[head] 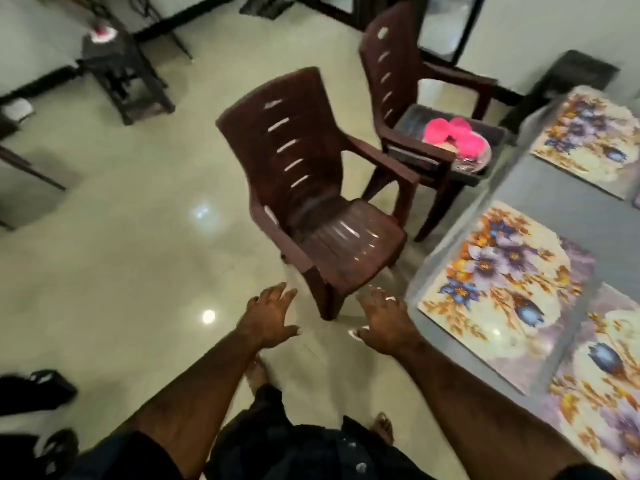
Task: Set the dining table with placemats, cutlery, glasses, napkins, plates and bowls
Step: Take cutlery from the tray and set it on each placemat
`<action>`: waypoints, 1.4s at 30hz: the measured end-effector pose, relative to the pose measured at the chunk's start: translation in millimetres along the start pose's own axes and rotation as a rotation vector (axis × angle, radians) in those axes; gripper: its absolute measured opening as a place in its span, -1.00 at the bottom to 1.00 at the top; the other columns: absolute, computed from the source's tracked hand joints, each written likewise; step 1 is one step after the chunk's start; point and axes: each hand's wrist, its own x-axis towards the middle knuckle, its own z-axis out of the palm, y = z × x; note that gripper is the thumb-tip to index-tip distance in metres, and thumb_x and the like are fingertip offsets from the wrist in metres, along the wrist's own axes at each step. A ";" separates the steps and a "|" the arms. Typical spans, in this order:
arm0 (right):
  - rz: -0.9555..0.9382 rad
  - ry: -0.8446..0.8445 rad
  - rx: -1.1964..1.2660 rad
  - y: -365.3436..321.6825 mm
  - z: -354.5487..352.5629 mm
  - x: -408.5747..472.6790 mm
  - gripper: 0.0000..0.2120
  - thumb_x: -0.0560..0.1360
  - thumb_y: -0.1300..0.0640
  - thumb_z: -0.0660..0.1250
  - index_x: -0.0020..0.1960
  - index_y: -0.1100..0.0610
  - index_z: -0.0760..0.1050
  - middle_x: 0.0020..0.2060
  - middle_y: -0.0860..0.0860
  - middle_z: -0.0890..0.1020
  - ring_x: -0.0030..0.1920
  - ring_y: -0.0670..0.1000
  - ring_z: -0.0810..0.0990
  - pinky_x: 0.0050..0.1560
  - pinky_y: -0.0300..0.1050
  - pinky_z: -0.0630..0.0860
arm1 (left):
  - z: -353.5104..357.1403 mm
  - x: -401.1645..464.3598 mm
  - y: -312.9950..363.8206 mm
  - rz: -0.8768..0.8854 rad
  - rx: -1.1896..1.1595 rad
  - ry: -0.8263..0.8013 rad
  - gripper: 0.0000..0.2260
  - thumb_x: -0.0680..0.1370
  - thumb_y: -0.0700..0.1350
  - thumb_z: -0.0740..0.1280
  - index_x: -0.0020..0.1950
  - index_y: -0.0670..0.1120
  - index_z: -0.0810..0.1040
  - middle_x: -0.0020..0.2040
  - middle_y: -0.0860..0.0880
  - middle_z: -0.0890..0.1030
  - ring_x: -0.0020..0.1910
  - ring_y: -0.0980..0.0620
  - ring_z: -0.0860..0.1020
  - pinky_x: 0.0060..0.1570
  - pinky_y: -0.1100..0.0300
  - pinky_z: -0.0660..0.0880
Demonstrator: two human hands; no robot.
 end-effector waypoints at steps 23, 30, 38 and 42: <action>-0.148 -0.507 0.177 -357.5 -99.2 440.0 -0.55 0.48 -0.22 0.41 0.27 0.01 0.60 0.19 0.04 0.68 0.14 0.09 0.64 0.13 -0.08 0.57 | -153.5 102.3 -441.5 -0.488 -0.725 -0.066 -0.48 0.52 0.25 0.50 0.38 0.02 0.59 0.13 0.06 0.67 0.11 0.05 0.63 0.18 0.09 0.57; -0.198 -0.490 0.158 -388.1 -175.4 613.1 -0.52 0.51 -0.28 0.40 0.30 -0.02 0.58 0.21 0.01 0.66 0.14 0.03 0.63 0.15 -0.05 0.59 | -278.6 192.9 -529.5 -0.547 -0.783 0.071 -0.57 0.53 0.22 0.50 0.31 0.03 0.62 0.07 0.08 0.70 0.04 0.07 0.66 0.10 0.09 0.60; -0.087 -0.373 0.237 -386.0 -263.7 798.6 -0.59 0.53 -0.24 0.43 0.26 -0.02 0.59 -0.04 -0.10 0.65 0.03 -0.04 0.63 0.09 -0.10 0.57 | -371.5 333.1 -646.5 -0.583 -0.906 0.228 -0.71 0.53 0.13 0.53 0.16 0.01 0.68 -0.03 0.05 0.71 0.00 0.04 0.68 0.13 0.00 0.61; 0.095 -0.313 0.285 -360.8 -279.0 853.9 -0.59 0.54 -0.25 0.42 0.24 0.00 0.61 0.07 -0.03 0.70 0.11 0.02 0.64 0.10 -0.12 0.54 | -424.8 425.1 -693.3 -0.467 -0.816 0.148 -0.73 0.55 0.12 0.52 0.16 0.01 0.67 -0.03 0.06 0.69 0.00 0.02 0.66 0.08 0.03 0.61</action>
